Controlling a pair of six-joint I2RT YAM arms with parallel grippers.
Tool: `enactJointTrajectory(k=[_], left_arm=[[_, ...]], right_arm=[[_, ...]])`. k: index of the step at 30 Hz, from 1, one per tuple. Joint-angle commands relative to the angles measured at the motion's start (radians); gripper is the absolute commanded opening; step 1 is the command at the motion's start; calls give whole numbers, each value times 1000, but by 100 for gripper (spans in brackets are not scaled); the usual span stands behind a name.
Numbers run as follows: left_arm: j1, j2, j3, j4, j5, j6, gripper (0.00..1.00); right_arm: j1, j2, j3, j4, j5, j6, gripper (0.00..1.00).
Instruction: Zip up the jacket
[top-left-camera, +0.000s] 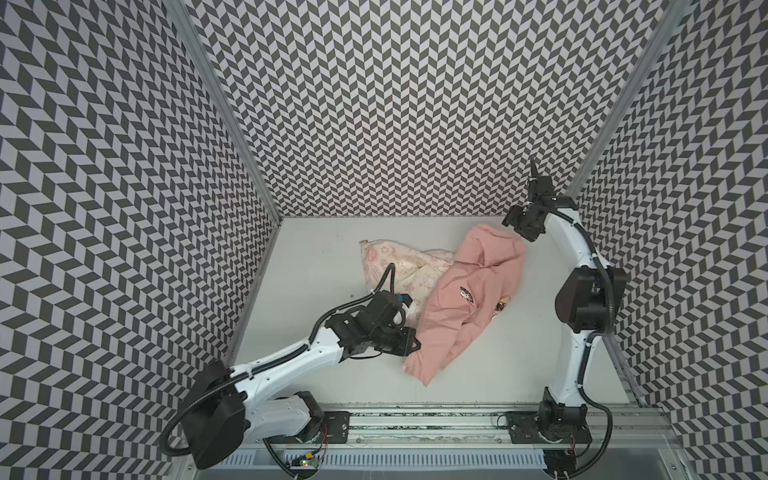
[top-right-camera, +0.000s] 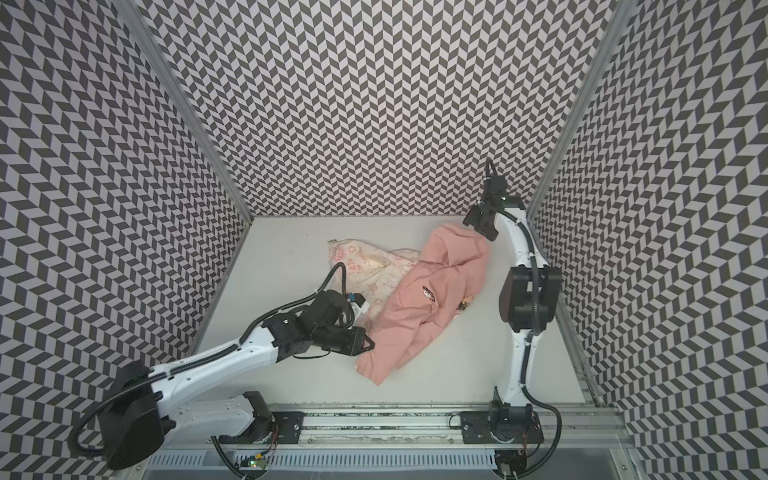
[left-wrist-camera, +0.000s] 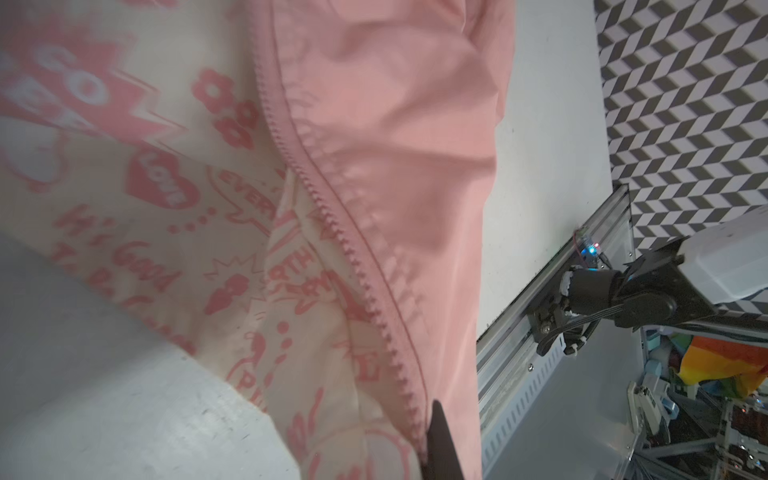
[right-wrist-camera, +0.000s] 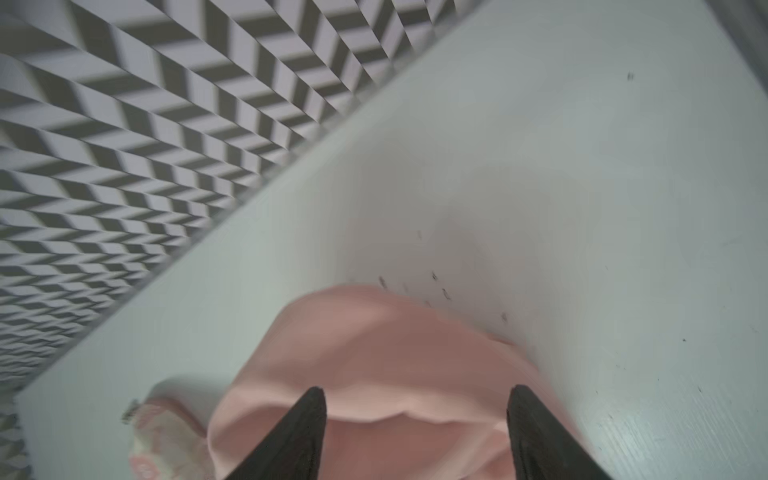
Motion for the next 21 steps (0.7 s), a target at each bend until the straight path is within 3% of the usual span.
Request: enactJointTrajectory(k=[1, 4, 7, 10, 11, 16, 21], left_arm=[[-60, 110, 48, 107, 36, -2, 4], [-76, 161, 76, 104, 32, 14, 11], [-52, 136, 84, 77, -10, 19, 36], [28, 76, 87, 44, -28, 23, 62], [62, 53, 89, 28, -41, 26, 66], [308, -7, 105, -60, -165, -14, 78], [498, 81, 60, 77, -216, -114, 78]], right_arm=[[-1, -106, -97, 19, -35, -17, 78], [5, -237, -265, 133, -59, -25, 85], [50, -315, -367, 194, -86, -67, 86], [120, -316, -401, 178, -95, -113, 86], [143, -305, -409, 165, -92, -121, 86], [216, -256, -491, 181, -65, -116, 86], [267, -284, -593, 213, -40, -113, 86]])
